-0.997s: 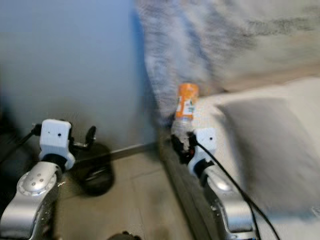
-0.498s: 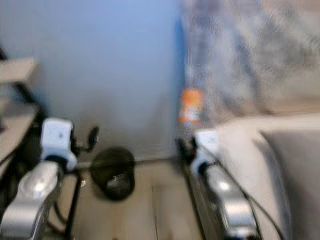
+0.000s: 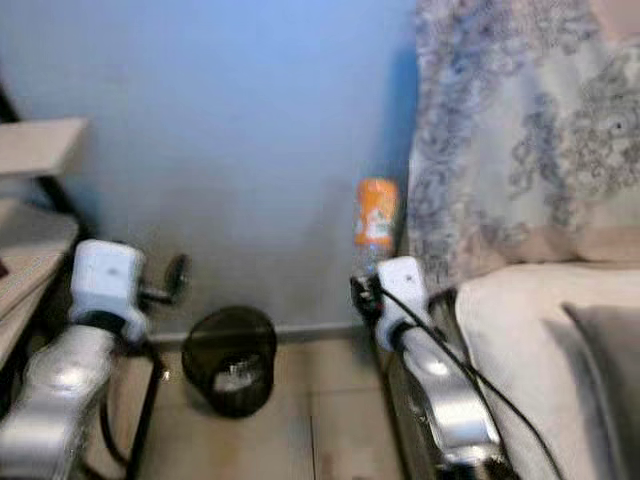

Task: Clean up the room

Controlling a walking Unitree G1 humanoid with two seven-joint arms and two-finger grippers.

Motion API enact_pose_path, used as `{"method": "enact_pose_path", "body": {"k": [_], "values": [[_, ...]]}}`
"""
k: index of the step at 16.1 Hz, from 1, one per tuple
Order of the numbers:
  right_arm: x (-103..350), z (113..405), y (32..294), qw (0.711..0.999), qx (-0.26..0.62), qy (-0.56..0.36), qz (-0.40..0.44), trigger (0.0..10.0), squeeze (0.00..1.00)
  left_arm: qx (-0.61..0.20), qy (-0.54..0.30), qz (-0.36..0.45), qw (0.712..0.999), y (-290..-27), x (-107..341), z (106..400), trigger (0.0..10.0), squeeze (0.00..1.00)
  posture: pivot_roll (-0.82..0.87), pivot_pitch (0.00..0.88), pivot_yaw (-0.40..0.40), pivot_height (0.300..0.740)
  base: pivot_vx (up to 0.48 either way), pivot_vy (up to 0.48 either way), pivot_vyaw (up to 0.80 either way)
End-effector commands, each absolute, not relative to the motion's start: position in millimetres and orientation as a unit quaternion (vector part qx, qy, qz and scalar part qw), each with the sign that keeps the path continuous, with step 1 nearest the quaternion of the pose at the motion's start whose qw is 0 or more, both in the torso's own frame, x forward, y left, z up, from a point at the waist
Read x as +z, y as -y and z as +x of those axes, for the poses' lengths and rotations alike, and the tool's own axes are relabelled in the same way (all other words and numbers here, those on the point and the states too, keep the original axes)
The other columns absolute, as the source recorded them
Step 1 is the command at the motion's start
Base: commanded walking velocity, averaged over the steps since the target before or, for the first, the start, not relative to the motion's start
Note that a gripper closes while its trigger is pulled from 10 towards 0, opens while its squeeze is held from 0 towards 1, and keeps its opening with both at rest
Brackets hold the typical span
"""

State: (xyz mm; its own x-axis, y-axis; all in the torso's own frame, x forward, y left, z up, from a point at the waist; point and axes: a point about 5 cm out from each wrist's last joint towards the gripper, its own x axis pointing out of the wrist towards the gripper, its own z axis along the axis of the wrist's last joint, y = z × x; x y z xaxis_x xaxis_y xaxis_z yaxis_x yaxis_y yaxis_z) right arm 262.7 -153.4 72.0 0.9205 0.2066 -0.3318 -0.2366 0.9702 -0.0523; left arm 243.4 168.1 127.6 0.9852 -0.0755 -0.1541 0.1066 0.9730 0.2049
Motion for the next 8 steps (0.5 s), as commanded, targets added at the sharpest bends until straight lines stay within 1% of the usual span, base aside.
{"method": "enact_pose_path", "body": {"k": [1,4,6,7,8], "values": [[78.0,266.5,149.2,0.981,0.119,-0.15,-0.042,10.0,0.0,-0.037,-0.07,0.118,0.99,-175.4,129.8,242.8,10.0,0.02,0.09,0.0,0.01,0.74,0.33,0.0,0.0],[75.5,266.5,147.3,0.976,0.141,-0.151,-0.068,10.0,0.0,-0.041,-0.073,0.12,0.989,-174.9,127.7,241.6,10.0,0.02,0.09,0.0,0.014,0.74,0.33,0.0,0.0],[73.9,263.7,143.5,0.97,0.168,-0.155,-0.08,10.0,0.0,-0.042,-0.073,0.119,0.989,-174.5,127.2,241.2,10.0,0.02,0.09,0.0,0.012,0.74,0.328,0.0,0.8],[70.9,260.6,142.3,0.966,0.184,-0.165,-0.068,10.0,0.0,-0.04,-0.074,0.116,0.99,-174.5,126.1,240.0,10.0,0.02,0.09,0.0,0.01,0.74,0.319,0.0,0.8],[67.5,256.6,141.5,0.96,0.21,-0.172,-0.074,10.0,0.0,-0.038,-0.072,0.102,0.991,-174.3,124.1,237.4,10.0,0.02,0.09,0.0,0.009,0.74,0.319,0.0,0.8]]}}
